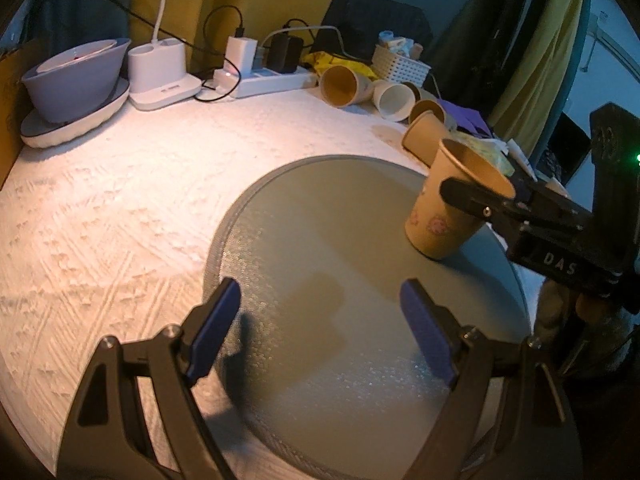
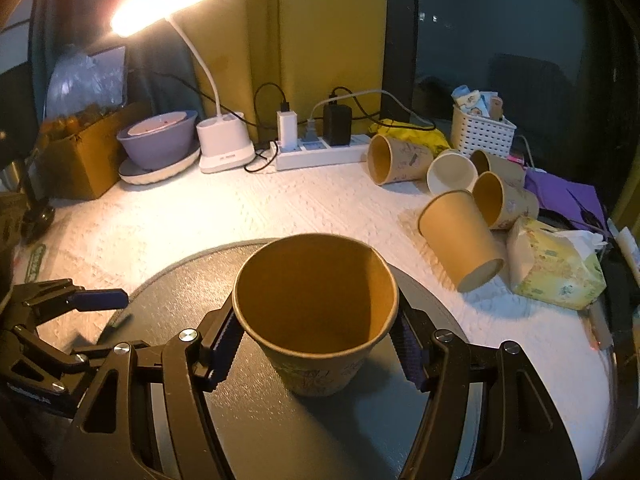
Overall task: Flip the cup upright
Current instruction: 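Carry the upright cup with the right gripper and lower it onto the grey mat, then open the right gripper and pull it back from the cup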
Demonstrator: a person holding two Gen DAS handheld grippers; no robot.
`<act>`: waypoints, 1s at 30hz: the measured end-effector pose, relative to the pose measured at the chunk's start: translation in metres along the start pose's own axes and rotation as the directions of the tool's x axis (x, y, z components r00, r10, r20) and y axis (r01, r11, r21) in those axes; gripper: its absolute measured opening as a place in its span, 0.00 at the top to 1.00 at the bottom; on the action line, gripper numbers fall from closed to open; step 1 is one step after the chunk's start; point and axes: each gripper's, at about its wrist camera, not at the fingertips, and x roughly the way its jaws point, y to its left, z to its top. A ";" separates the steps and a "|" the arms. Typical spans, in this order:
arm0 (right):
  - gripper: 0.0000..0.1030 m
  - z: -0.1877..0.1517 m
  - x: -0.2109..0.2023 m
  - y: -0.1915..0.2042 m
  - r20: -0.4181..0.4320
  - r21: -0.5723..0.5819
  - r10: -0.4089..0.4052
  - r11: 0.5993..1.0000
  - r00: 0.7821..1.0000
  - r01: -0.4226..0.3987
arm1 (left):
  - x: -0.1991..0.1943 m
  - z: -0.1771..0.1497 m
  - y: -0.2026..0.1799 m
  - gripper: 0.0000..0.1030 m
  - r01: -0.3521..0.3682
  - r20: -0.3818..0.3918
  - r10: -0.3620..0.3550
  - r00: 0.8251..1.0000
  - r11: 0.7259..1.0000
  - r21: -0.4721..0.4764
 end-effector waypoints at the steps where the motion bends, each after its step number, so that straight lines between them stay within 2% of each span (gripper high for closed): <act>1: 0.33 -0.001 -0.001 0.000 -0.003 0.001 -0.002 1.000 1.000 0.002 | -0.001 0.000 -0.001 0.19 0.001 0.002 -0.001 1.000 1.000 0.001; 16: 0.32 -0.015 -0.014 -0.001 -0.048 0.025 -0.030 0.999 0.998 0.031 | -0.019 -0.008 -0.019 0.19 0.015 0.028 -0.016 0.999 0.999 0.034; 30: 0.31 -0.030 -0.052 0.000 -0.027 0.043 -0.058 0.997 0.998 0.059 | -0.042 -0.021 -0.043 0.19 0.011 0.065 -0.016 0.998 0.997 0.076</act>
